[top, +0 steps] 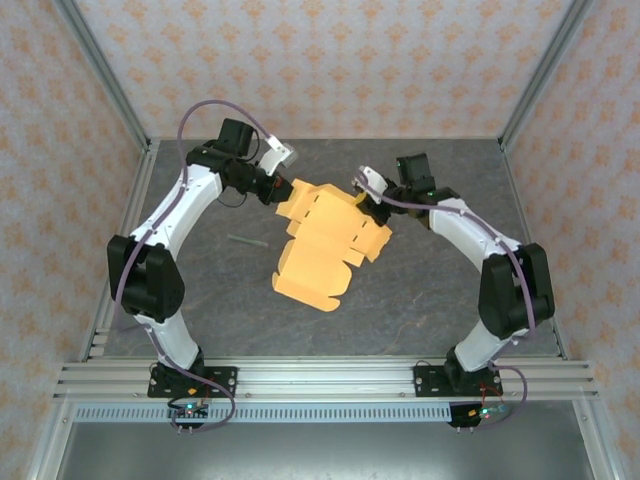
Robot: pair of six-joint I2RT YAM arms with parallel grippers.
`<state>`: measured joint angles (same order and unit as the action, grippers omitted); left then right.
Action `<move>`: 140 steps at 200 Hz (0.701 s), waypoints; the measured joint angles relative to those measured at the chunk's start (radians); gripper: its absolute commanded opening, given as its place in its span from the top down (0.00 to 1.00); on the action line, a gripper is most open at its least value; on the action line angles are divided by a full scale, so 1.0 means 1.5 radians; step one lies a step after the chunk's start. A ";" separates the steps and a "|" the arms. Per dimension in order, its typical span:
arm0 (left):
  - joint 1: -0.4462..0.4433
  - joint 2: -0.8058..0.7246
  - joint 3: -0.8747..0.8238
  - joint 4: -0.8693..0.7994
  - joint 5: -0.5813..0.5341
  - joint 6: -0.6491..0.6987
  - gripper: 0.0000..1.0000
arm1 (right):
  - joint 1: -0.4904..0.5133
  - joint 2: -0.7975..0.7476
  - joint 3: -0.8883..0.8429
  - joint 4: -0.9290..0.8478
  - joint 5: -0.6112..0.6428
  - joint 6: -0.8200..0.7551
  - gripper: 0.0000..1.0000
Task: Fold the paper box
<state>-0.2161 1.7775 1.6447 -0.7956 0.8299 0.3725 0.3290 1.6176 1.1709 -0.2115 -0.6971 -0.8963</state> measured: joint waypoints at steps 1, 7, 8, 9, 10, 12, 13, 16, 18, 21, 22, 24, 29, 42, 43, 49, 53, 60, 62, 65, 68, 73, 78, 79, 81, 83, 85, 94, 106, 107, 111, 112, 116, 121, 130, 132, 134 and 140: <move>0.000 0.002 0.001 0.000 0.000 -0.002 1.00 | 0.002 -0.002 -0.004 0.004 0.007 0.000 1.00; 0.000 0.008 0.005 -0.001 0.000 -0.007 1.00 | 0.012 -0.009 -0.017 0.022 0.034 -0.001 1.00; 0.000 0.009 0.006 -0.001 0.000 -0.007 1.00 | 0.014 -0.010 -0.020 0.026 0.040 -0.001 1.00; 0.000 0.010 0.006 -0.001 0.000 -0.008 1.00 | 0.015 -0.011 -0.022 0.028 0.043 -0.001 1.00; 0.000 0.011 0.007 -0.001 0.000 -0.009 1.00 | 0.017 -0.012 -0.025 0.032 0.049 -0.001 1.00; 0.000 0.014 0.008 -0.001 0.000 -0.011 1.00 | 0.021 -0.014 -0.030 0.037 0.059 -0.001 1.00; 0.000 0.015 0.009 -0.001 0.000 -0.011 1.00 | 0.022 -0.015 -0.031 0.039 0.063 -0.001 1.00; 0.000 0.019 0.012 -0.001 0.000 -0.013 1.00 | 0.027 -0.018 -0.037 0.048 0.075 -0.001 1.00; 0.000 0.021 0.013 -0.001 0.000 -0.016 1.00 | 0.030 -0.019 -0.041 0.054 0.084 -0.001 1.00; 0.000 0.024 0.016 -0.001 0.000 -0.017 1.00 | 0.036 -0.022 -0.049 0.065 0.101 -0.001 1.00; 0.000 0.025 0.017 -0.001 0.000 -0.018 1.00 | 0.037 -0.023 -0.050 0.066 0.105 -0.002 1.00; 0.000 0.027 0.018 -0.002 0.000 -0.020 1.00 | 0.040 -0.025 -0.054 0.072 0.114 -0.002 1.00; 0.000 0.032 0.022 -0.003 0.000 -0.023 1.00 | 0.049 -0.029 -0.064 0.088 0.137 -0.004 1.00; 0.000 0.045 0.032 -0.006 0.000 -0.032 1.00 | 0.071 -0.038 -0.089 0.124 0.197 -0.011 1.00; 0.000 0.046 0.033 -0.006 0.000 -0.033 1.00 | 0.073 -0.039 -0.092 0.128 0.204 -0.012 1.00; 0.000 0.050 0.038 -0.007 0.000 -0.037 1.00 | 0.084 -0.041 -0.102 0.146 0.233 -0.017 1.00; 0.000 0.053 0.042 -0.008 0.000 -0.039 1.00 | 0.092 -0.044 -0.110 0.160 0.255 -0.024 1.00; 0.000 0.057 0.047 -0.010 0.000 -0.042 1.00 | 0.104 -0.046 -0.121 0.180 0.285 -0.032 1.00; 0.000 0.058 0.049 -0.011 0.000 -0.043 1.00 | 0.108 -0.046 -0.125 0.186 0.295 -0.032 1.00; 0.000 0.060 0.051 -0.013 0.000 -0.044 1.00 | 0.112 -0.047 -0.128 0.193 0.308 -0.037 1.00; 0.000 0.061 0.054 -0.014 0.000 -0.046 1.00 | 0.117 -0.047 -0.133 0.202 0.320 -0.039 1.00; 0.000 0.063 0.056 -0.015 0.000 -0.047 1.00 | 0.125 -0.047 -0.139 0.214 0.341 -0.046 1.00; 0.000 0.064 0.057 -0.017 0.000 -0.050 1.00 | 0.133 -0.047 -0.145 0.229 0.360 -0.051 1.00; 0.000 0.064 0.057 -0.017 0.000 -0.050 1.00 | 0.134 -0.047 -0.146 0.230 0.363 -0.052 1.00; 0.000 0.065 0.058 -0.017 0.000 -0.052 1.00 | 0.137 -0.047 -0.149 0.237 0.372 -0.054 1.00; 0.000 0.065 0.059 -0.018 0.000 -0.052 1.00 | 0.140 -0.047 -0.152 0.243 0.380 -0.057 1.00; 0.000 0.065 0.060 -0.018 0.000 -0.053 1.00 | 0.143 -0.047 -0.155 0.249 0.388 -0.060 1.00; 0.000 0.066 0.062 -0.018 0.000 -0.056 1.00 | 0.153 -0.047 -0.164 0.270 0.416 -0.068 1.00; 0.000 0.069 0.065 -0.018 0.000 -0.058 1.00 | 0.164 -0.047 -0.174 0.295 0.450 -0.079 1.00; 0.000 0.069 0.065 -0.018 0.000 -0.058 1.00 | 0.165 -0.047 -0.174 0.297 0.451 -0.079 1.00; 0.000 0.069 0.065 -0.018 0.000 -0.058 1.00 | 0.167 -0.047 -0.178 0.306 0.461 -0.083 1.00; 0.000 0.069 0.065 -0.018 0.000 -0.058 1.00 | 0.168 -0.047 -0.178 0.307 0.463 -0.083 1.00; 0.000 0.070 0.066 -0.018 0.000 -0.058 1.00 | 0.170 -0.047 -0.181 0.315 0.471 -0.085 1.00; 0.000 0.071 0.067 -0.018 0.000 -0.058 1.00 | 0.173 -0.047 -0.186 0.326 0.481 -0.089 1.00; 0.000 0.072 0.069 -0.018 0.000 -0.058 1.00 | 0.177 -0.047 -0.194 0.342 0.496 -0.093 1.00; 0.000 0.072 0.069 -0.018 0.000 -0.058 1.00 | 0.178 -0.047 -0.196 0.346 0.499 -0.095 1.00; 0.000 0.072 0.069 -0.018 0.000 -0.058 1.00 | 0.178 -0.047 -0.197 0.350 0.501 -0.096 1.00; 0.000 0.072 0.070 -0.018 0.000 -0.058 1.00 | 0.181 -0.047 -0.204 0.363 0.509 -0.100 1.00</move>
<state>-0.2161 1.8862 1.7493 -0.8219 0.8303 0.2848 0.6010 1.5475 0.8654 0.3325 0.0662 -1.0458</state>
